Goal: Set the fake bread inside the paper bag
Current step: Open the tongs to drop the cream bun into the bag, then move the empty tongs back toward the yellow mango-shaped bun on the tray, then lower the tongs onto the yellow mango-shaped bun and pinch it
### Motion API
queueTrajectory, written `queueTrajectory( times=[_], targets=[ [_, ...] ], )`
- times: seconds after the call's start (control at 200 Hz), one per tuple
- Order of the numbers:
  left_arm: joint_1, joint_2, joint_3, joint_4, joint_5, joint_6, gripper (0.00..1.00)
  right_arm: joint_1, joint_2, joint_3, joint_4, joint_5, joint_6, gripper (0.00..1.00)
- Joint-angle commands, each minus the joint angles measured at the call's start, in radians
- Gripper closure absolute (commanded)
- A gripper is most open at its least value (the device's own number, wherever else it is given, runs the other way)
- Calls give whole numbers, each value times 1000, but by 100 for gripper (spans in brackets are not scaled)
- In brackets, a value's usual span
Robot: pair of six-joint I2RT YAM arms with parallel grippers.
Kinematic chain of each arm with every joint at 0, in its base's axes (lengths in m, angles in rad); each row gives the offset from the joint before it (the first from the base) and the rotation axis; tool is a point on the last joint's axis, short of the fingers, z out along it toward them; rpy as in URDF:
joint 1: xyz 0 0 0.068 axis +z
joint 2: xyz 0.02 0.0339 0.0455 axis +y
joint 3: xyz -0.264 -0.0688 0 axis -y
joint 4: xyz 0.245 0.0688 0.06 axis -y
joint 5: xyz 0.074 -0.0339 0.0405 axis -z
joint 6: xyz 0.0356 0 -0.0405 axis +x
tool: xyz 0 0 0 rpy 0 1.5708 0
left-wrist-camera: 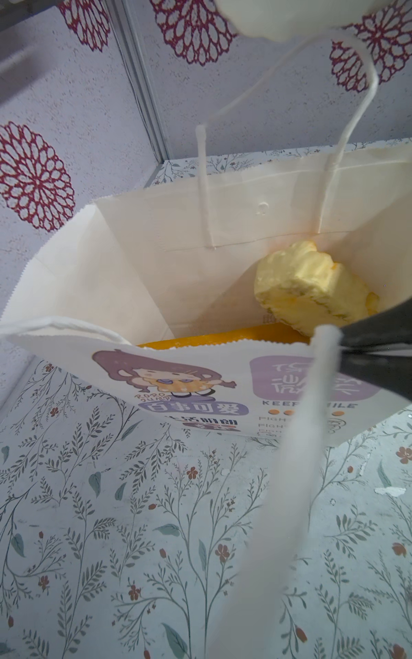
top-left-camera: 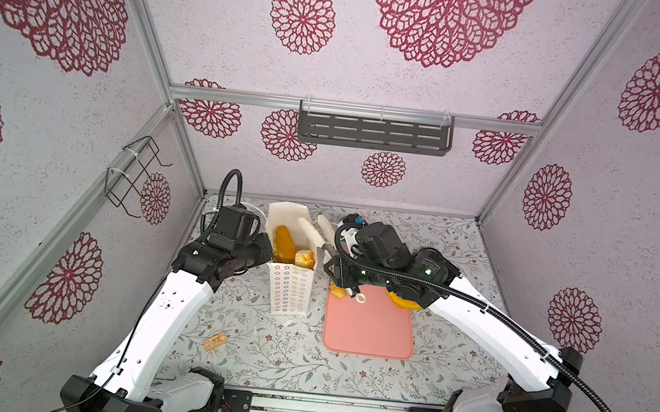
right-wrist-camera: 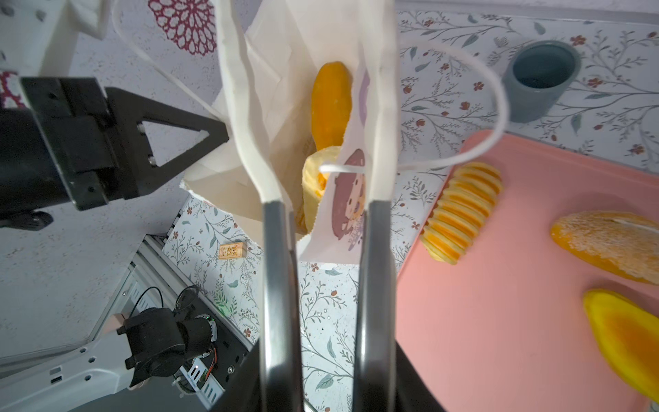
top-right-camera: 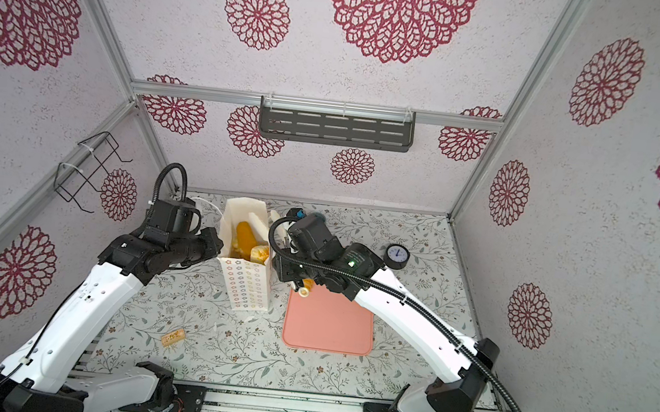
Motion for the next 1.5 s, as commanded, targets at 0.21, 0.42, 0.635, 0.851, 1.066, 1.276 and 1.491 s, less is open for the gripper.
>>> queueTrajectory(
  times=[0.21,0.42,0.635,0.851,1.066,1.276,1.491],
  targets=[
    [2,-3,-3,27,0,16,66,-319,-342,-236,-78,18,30,61],
    [2,-4,-15,40,7,30,40,-533,-495,-544,-105,-86,59,62],
    [2,0,-20,47,18,45,31,-717,-591,-766,-57,-231,79,61],
    [2,7,-25,64,39,52,31,-858,-618,-930,23,-414,95,59],
    [3,-15,-59,79,43,51,31,-917,-613,-1006,74,-498,108,51],
    [4,-23,-66,79,44,50,31,-955,-587,-1042,130,-543,124,48],
    [4,-30,-74,79,40,46,31,-967,-558,-1054,168,-560,135,45]
  ],
)
